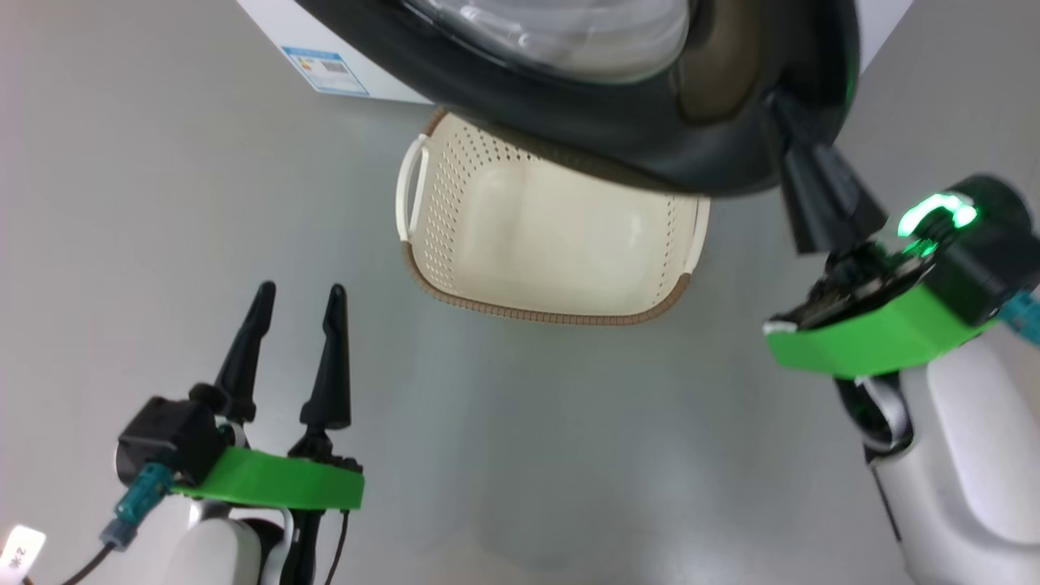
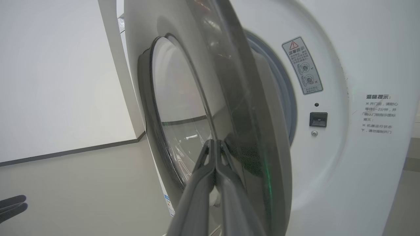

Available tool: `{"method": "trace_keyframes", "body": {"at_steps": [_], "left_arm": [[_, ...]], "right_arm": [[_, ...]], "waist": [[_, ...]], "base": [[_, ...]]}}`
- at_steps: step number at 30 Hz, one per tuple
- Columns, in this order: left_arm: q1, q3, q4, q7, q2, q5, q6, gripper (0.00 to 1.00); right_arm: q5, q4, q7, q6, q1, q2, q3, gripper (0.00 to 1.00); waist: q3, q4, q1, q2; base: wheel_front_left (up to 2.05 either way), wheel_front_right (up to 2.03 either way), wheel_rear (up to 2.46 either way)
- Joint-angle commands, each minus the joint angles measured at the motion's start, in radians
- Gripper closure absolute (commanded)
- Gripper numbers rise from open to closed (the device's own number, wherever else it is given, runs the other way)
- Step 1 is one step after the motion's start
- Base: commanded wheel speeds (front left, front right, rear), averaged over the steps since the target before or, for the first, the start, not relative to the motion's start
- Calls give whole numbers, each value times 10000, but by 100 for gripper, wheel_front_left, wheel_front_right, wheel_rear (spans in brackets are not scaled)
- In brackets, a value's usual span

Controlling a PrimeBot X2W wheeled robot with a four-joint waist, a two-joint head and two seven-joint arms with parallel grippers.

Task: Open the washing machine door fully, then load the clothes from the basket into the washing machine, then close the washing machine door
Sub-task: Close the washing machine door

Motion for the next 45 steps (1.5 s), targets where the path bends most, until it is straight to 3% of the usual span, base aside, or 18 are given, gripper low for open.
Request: {"method": "trace_keyframes", "body": {"at_steps": [1,8,31,45], "left_arm": [[-253,293,-208,-63,170,-74,3,0],[-544,274,-290,-63,170,-238,-31,0],[-1609,-300,-483,-63,170,-570,-78,0],[-1723,-277,-367,-63,170,-537,-97,0]], "right_arm": [[-66,-253,-47,14,-237,131,19,100],[77,125,-48,14,-1473,414,-400,100],[-274,2195,-49,14,-6015,385,-1019,100],[-185,2599,-49,14,-6538,503,-931,100]], "waist": [[176,-45,0,0],[733,-75,0,0],[2490,-33,0,0],[2403,-252,0,0]], "base": [[0,0,0],[0,0,0],[0,0,0],[0,0,0]]}}
